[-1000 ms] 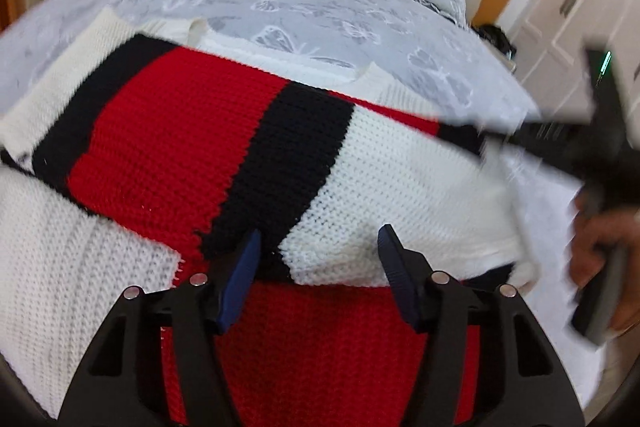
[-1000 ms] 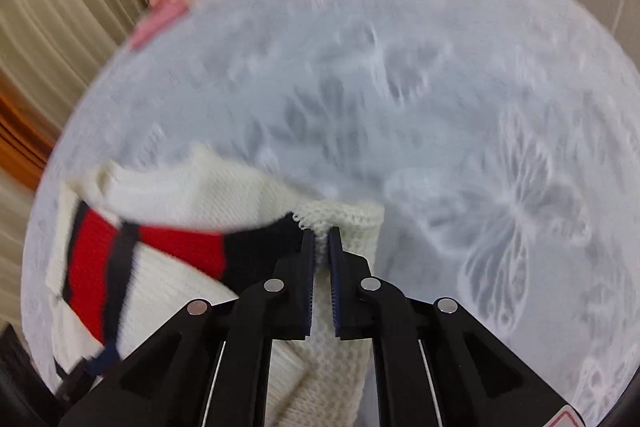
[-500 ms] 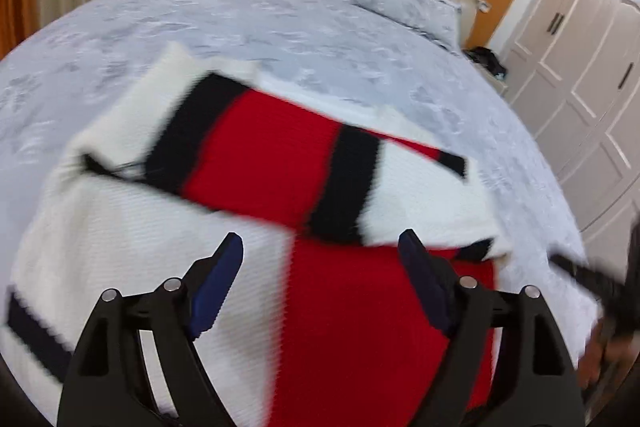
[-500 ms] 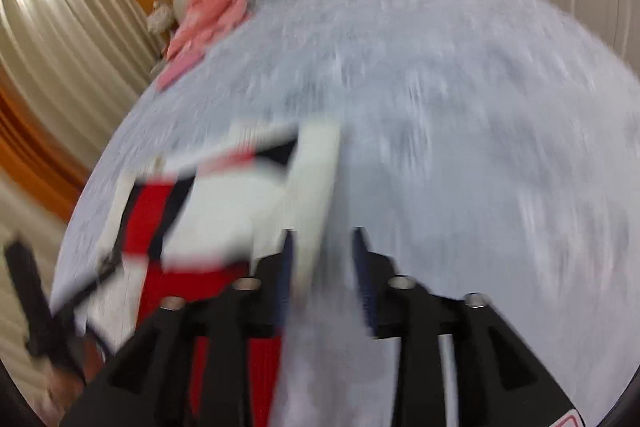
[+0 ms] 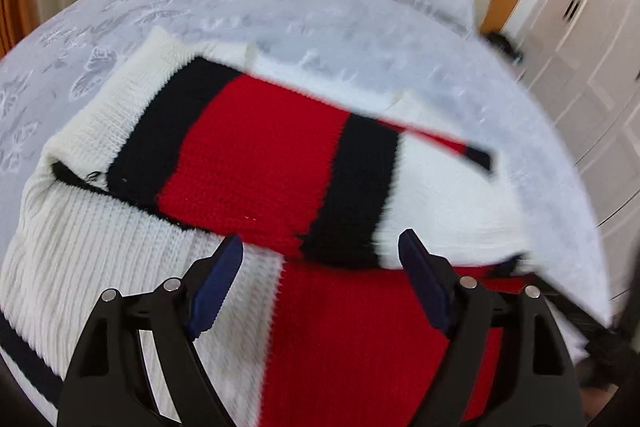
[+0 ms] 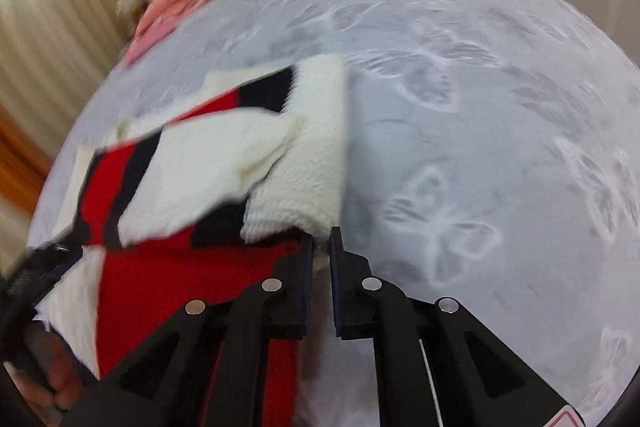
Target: Fold small clothes
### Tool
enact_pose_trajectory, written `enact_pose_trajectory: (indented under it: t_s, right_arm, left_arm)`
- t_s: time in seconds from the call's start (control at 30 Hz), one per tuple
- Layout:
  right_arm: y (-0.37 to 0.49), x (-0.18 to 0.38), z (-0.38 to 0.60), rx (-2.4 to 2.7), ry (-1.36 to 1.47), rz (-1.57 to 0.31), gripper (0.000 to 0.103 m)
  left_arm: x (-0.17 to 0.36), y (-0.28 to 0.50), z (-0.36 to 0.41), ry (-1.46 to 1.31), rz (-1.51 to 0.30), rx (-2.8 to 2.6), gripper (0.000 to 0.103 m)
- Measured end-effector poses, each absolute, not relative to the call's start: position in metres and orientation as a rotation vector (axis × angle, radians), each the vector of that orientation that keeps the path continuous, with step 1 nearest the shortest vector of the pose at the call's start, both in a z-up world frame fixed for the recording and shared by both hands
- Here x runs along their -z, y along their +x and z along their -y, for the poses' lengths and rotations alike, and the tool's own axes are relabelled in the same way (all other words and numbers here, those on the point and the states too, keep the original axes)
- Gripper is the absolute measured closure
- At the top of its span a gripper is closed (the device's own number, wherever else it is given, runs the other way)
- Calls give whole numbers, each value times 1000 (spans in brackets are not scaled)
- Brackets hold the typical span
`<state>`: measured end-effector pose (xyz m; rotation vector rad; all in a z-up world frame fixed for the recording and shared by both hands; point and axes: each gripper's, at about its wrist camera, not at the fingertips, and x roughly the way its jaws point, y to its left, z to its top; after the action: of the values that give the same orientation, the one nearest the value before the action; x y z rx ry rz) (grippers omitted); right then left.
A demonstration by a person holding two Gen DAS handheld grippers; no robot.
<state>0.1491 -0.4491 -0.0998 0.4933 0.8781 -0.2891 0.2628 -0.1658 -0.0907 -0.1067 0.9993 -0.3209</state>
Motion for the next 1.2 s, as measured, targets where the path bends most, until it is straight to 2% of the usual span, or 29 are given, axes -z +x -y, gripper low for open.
enact_pose_trajectory:
  t_s: [0.07, 0.1, 0.13, 0.2, 0.33, 0.4, 0.43, 0.57, 0.73, 0.93, 1.07, 1.13, 1.17, 1.2]
  right_arm:
    - [137, 111, 456, 341, 485, -891, 103]
    - [135, 132, 460, 351, 474, -956, 103]
    - [127, 132, 464, 331, 499, -914, 103]
    - [121, 120, 466, 333, 524, -948, 100]
    - [79, 86, 452, 239, 583, -913, 78]
    - [46, 77, 435, 182, 580, -939, 52]
    - [31, 76, 427, 148, 587, -959, 48]
    - [-31, 88, 385, 39, 593, -1122, 47]
    - [-71, 109, 343, -42, 713, -1238, 47]
    - [-58, 117, 314, -28, 697, -1249, 43]
    - [-53, 120, 305, -4, 713, -1240, 40]
    - [-52, 117, 302, -12, 696, -1226, 46]
    - [-54, 116, 302, -26, 702, -1216, 70]
    - [-55, 117, 302, -51, 731, -1218, 96]
  left_arm:
    - [109, 271, 170, -65, -1045, 306, 27]
    - [109, 268, 173, -29, -1014, 306, 26]
    - [109, 264, 179, 31, -1000, 307, 26]
    - [103, 258, 180, 66, -992, 325, 26]
    - [69, 230, 129, -71, -990, 388, 22]
    - [54, 211, 88, -98, -993, 369, 15]
    - [48, 198, 62, -107, -999, 346, 14]
    - [40, 153, -27, -146, -1057, 243, 10]
    - [62, 100, -105, -289, -1196, 145, 10]
    - [96, 80, -118, -478, -1227, 168, 8]
    - [102, 77, -111, -488, -1198, 138, 5]
    - [102, 77, -108, -517, -1207, 155, 8]
    - [103, 78, -110, -550, -1213, 175, 13]
    - [104, 78, -111, -605, -1229, 195, 25]
